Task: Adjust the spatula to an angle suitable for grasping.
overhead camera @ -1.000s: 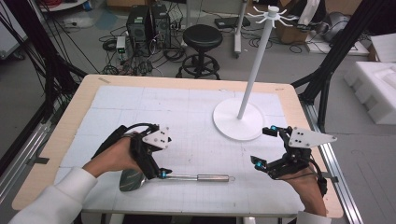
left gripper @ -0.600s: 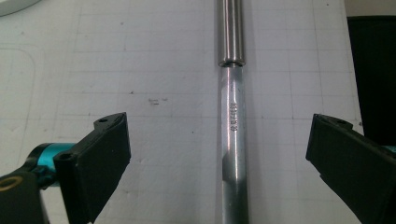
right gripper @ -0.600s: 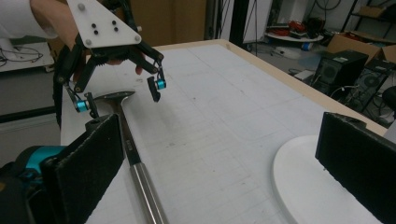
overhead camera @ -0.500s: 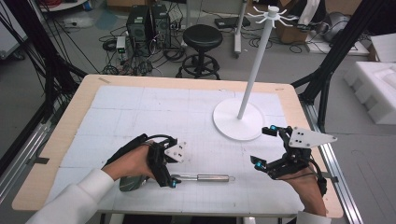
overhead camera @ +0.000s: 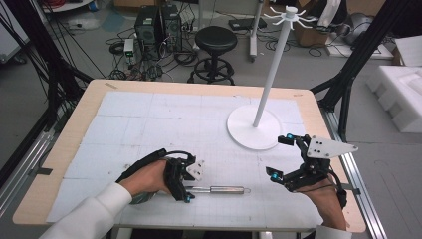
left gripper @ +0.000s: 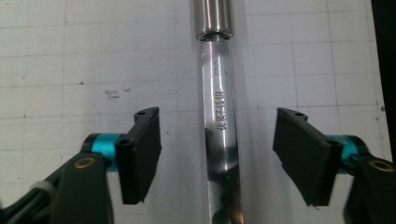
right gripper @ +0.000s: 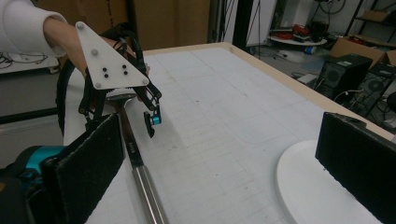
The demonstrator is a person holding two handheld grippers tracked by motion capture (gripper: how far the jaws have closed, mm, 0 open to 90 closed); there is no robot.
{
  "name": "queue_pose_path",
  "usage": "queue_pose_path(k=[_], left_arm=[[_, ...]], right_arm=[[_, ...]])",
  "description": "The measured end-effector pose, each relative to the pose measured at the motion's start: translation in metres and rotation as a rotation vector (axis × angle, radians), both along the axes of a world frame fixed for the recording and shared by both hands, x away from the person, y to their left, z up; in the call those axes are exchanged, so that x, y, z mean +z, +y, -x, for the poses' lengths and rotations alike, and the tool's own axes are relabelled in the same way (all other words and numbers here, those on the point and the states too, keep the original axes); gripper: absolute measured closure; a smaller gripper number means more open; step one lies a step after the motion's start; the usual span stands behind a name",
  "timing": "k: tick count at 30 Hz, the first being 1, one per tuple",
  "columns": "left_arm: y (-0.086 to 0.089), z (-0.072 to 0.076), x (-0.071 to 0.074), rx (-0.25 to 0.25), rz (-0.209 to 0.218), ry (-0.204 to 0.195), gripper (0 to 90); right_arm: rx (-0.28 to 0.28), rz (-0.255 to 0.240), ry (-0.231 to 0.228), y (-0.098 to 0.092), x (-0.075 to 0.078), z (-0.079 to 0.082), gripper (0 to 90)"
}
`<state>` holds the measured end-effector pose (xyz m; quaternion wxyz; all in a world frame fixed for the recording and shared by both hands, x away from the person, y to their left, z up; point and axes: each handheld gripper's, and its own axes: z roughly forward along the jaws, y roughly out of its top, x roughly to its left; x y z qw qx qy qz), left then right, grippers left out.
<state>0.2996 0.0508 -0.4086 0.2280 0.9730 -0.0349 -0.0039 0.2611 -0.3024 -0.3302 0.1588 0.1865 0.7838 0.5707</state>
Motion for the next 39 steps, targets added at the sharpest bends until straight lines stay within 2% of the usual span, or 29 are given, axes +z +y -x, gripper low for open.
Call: queue_pose_path(k=[4,11,21,29,30,36,39], left_arm=[[0.000,-0.001,0.000,0.000,0.002,0.010,43.6],[-0.003,-0.001,-0.005,-0.015,-0.005,0.028,50.6],[-0.005,-0.003,-0.009,-0.015,-0.026,0.029,59.8],[-0.008,-0.002,-0.008,-0.013,-0.042,0.032,71.4],[-0.009,-0.001,-0.007,-0.011,-0.048,0.023,72.7],[-0.010,-0.001,-0.006,0.018,-0.066,0.020,74.2],[-0.010,0.000,-0.005,0.004,-0.066,0.027,74.5]], right_arm=[[0.003,-0.003,0.003,0.001,0.000,0.000,0.4],[0.009,-0.002,0.003,0.002,-0.001,0.000,0.4],[0.008,-0.003,0.006,0.001,-0.002,-0.001,0.4],[0.008,-0.001,0.006,0.002,-0.002,-0.001,0.4],[0.008,-0.001,0.009,0.002,-0.002,-0.001,0.4],[0.009,0.000,0.008,0.002,-0.002,-0.001,0.4],[0.009,0.000,0.005,0.002,-0.002,-0.001,0.4]])
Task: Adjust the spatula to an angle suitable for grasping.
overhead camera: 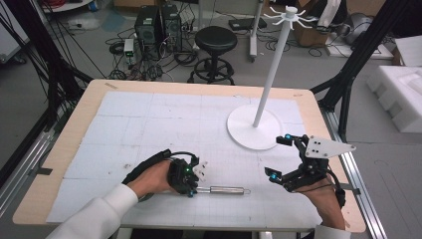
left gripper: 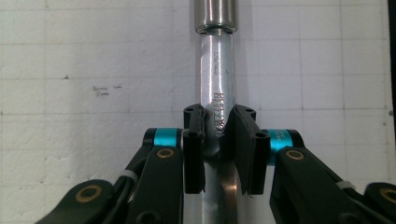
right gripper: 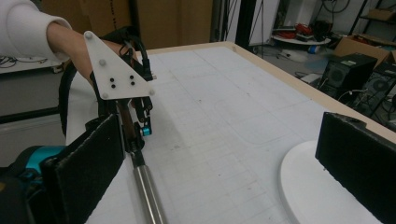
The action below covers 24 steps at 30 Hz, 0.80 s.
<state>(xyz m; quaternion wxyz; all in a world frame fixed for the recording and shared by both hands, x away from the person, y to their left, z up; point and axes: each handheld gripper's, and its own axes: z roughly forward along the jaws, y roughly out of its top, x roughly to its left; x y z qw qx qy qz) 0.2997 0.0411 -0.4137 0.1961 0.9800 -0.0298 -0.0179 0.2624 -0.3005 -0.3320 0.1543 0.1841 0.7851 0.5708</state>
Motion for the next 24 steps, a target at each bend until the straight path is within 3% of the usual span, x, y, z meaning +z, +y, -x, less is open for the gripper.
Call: queue_pose_path(k=[4,10,17,22,24], left_arm=[[0.004,0.000,0.006,0.000,0.024,0.000,74.6],[0.018,-0.002,0.023,0.025,0.112,0.002,74.6],[0.035,-0.005,0.039,0.058,0.162,-0.014,74.7],[0.045,-0.004,0.050,0.089,0.226,-0.038,74.7],[0.050,-0.004,0.056,0.100,0.265,-0.028,74.8]], right_arm=[[-0.002,-0.005,-0.001,-0.001,0.000,0.000,0.4],[0.006,-0.005,-0.007,-0.002,0.003,0.001,0.4],[0.018,-0.005,-0.029,0.000,0.009,0.003,0.4],[0.021,0.001,-0.024,0.001,0.008,0.004,0.4],[0.017,0.002,-0.025,0.000,0.009,0.004,0.4]])
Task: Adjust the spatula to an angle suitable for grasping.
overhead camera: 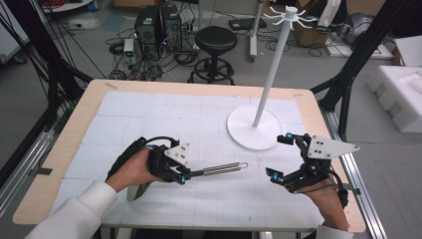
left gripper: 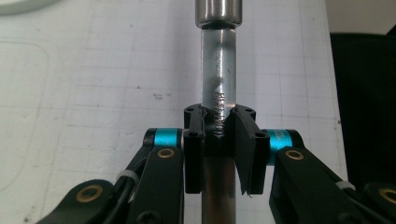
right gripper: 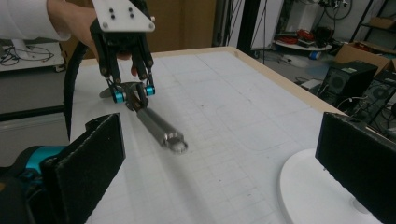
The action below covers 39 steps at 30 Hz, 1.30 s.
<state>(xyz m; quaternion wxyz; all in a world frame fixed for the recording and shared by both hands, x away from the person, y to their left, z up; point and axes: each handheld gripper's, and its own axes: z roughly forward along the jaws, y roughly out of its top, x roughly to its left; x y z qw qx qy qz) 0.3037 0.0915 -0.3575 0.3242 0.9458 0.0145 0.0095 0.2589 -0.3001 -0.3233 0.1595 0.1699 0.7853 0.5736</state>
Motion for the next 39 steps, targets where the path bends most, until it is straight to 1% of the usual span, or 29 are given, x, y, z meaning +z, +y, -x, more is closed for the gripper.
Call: queue_pose_path(k=[3,8,12,14,16,19,23,24,26,31,33,37,39], left_arm=[[0.006,0.001,0.007,0.003,0.047,-0.001,74.8],[0.016,0.002,0.017,0.005,0.101,0.004,74.7],[0.022,0.003,0.023,0.014,0.164,0.005,74.7],[0.025,0.004,0.027,0.016,0.186,-0.004,74.7],[0.028,0.005,0.031,0.019,0.205,-0.002,74.7],[0.032,0.007,0.040,0.020,0.225,-0.008,74.7],[0.039,0.006,0.051,0.035,0.293,-0.008,74.7],[0.041,0.005,0.054,0.030,0.302,-0.011,74.7],[0.045,0.005,0.056,0.033,0.329,-0.013,74.7],[0.051,0.005,0.061,0.025,0.350,-0.019,74.7],[0.053,0.005,0.063,0.024,0.366,-0.019,74.7],[0.058,0.003,0.066,0.026,0.420,-0.026,74.7],[0.060,0.001,0.067,0.032,0.453,-0.018,74.7]], right_arm=[[-0.001,-0.003,0.003,0.000,0.000,0.000,0.4],[-0.001,-0.003,0.002,0.000,-0.001,0.000,0.4],[-0.005,-0.003,0.006,-0.001,-0.002,0.000,0.4],[-0.003,-0.005,0.007,0.000,-0.002,0.000,0.4],[0.005,-0.010,0.005,0.001,0.000,0.000,0.4],[0.013,-0.014,0.003,0.003,0.001,0.000,0.4],[0.013,-0.018,-0.003,0.004,0.002,0.001,0.4],[0.013,-0.020,-0.001,0.004,0.002,0.001,0.4],[0.014,-0.019,-0.003,0.004,0.002,0.000,0.4],[0.012,-0.031,0.000,0.004,0.003,-0.001,0.4],[0.017,-0.029,-0.005,0.004,0.003,-0.002,0.4],[0.017,-0.026,-0.004,0.005,0.002,-0.003,0.4],[0.019,-0.024,-0.001,0.005,0.001,-0.003,0.4]])
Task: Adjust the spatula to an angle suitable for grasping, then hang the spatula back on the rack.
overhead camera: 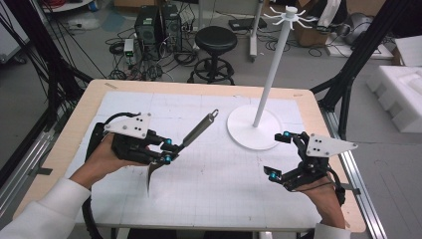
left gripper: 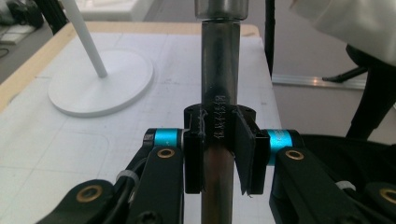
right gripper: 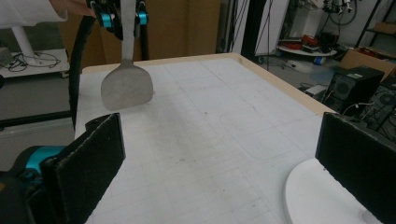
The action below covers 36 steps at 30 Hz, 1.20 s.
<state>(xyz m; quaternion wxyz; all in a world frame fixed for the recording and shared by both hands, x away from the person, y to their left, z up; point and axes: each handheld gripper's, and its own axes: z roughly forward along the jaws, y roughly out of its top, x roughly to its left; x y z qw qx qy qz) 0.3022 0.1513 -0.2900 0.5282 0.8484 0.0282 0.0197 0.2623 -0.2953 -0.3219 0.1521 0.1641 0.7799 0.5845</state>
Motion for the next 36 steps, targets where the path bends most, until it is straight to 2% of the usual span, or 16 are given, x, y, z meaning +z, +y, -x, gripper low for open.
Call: queue_pose_path(k=[2,4,10,21,26,31,36], left_arm=[[0.001,-0.001,0.001,-0.002,0.026,0.004,74.7],[0.001,-0.002,0.002,-0.004,0.034,0.006,74.7],[0.001,-0.002,0.002,-0.003,0.022,0.003,74.7],[0.002,-0.004,0.003,-0.020,0.032,0.008,74.7],[0.002,-0.006,0.002,-0.025,0.031,-0.002,74.7],[0.000,-0.007,0.002,-0.033,0.040,0.011,74.7],[0.000,-0.008,0.001,-0.036,0.040,0.007,74.7]], right_arm=[[-0.001,-0.002,0.002,0.000,0.000,0.000,0.4],[-0.003,-0.001,-0.002,0.000,0.001,0.000,0.4],[-0.001,-0.007,0.002,0.000,0.001,0.001,0.4],[0.013,0.006,0.005,0.007,0.003,-0.002,0.4],[0.028,0.011,0.012,0.015,0.006,-0.002,0.4],[0.060,0.001,0.002,0.026,0.014,-0.004,0.4],[0.081,0.026,0.005,0.037,0.027,-0.009,0.4]])
